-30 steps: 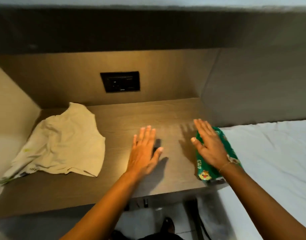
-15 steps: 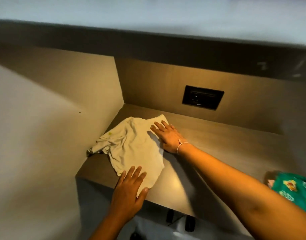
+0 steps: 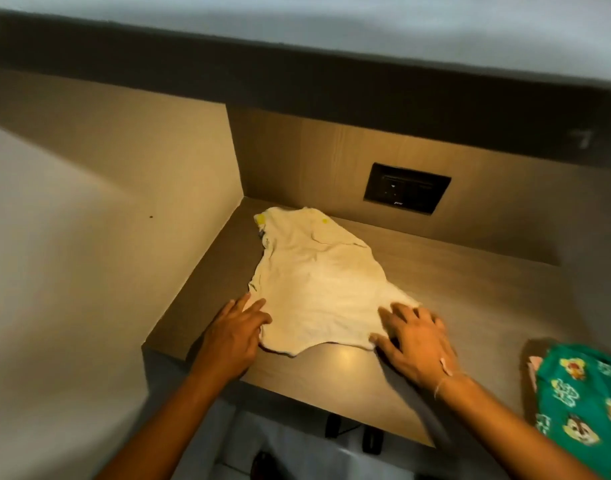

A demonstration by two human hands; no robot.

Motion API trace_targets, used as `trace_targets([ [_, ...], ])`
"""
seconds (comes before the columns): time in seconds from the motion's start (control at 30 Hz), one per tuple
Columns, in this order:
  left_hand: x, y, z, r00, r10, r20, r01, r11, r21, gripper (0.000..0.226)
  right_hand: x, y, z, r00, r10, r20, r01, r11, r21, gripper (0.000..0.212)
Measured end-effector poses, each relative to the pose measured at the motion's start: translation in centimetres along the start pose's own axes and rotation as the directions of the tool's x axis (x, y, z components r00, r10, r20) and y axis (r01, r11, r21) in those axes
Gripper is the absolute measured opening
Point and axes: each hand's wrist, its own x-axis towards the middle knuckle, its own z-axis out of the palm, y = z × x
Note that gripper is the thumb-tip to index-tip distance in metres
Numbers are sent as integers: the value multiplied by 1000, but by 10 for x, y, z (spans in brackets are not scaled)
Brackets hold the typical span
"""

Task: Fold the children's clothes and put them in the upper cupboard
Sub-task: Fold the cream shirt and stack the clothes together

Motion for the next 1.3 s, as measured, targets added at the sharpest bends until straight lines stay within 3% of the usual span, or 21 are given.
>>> trace_targets([
  [0.17,18,13,-9,991,-132,-32,136,982,135,40,-42,17,0,996,40,-86,-14,959,284,38],
  [0.27,13,49,7,979,-196,47,190,976,110,48,-53,1,6,997,-71,-40,78,972,220,44],
  [0.37,21,70,30,942,-279,188,247,953,176,71,-69,-34,14,988,-151,17,145,972,185,47],
  [0.5,51,48,27,960,-111,256,76,987,141,65,-80,-73,12,953,-265,149,172,874,455,38],
  [0.6,70,27,4,966,5,259,-52,983,176,55,-56,-70,-3,975,-181,130,84,839,538,30],
  [0.67,67,23,-9,981,24,191,-67,974,217,52,-26,-48,-13,996,-87,-8,80,880,468,23],
  [0.73,48,33,-16,997,27,76,-36,993,116,44,7,-16,-18,992,-69,-103,104,915,391,26],
  [0.83,4,62,-12,999,46,-29,-48,996,-78,25,53,26,-23,988,-135,-74,150,949,278,41],
  [0.9,-22,82,-3,996,88,17,-87,994,-69,37,78,40,-21,976,-219,11,214,964,161,45],
  [1.0,-50,93,7,978,171,117,-170,985,-24,66,100,44,-16,949,-298,99,298,955,18,66],
  [1.1,-63,81,6,952,252,176,-261,965,29,67,108,47,-16,954,-298,14,298,954,-10,48],
  [1.17,-68,75,7,943,286,168,-296,955,35,47,106,50,-17,959,-283,-28,283,959,-6,29],
  [1.3,-71,71,6,968,249,21,-242,955,-172,14,77,59,-20,981,-139,-137,174,942,287,7],
])
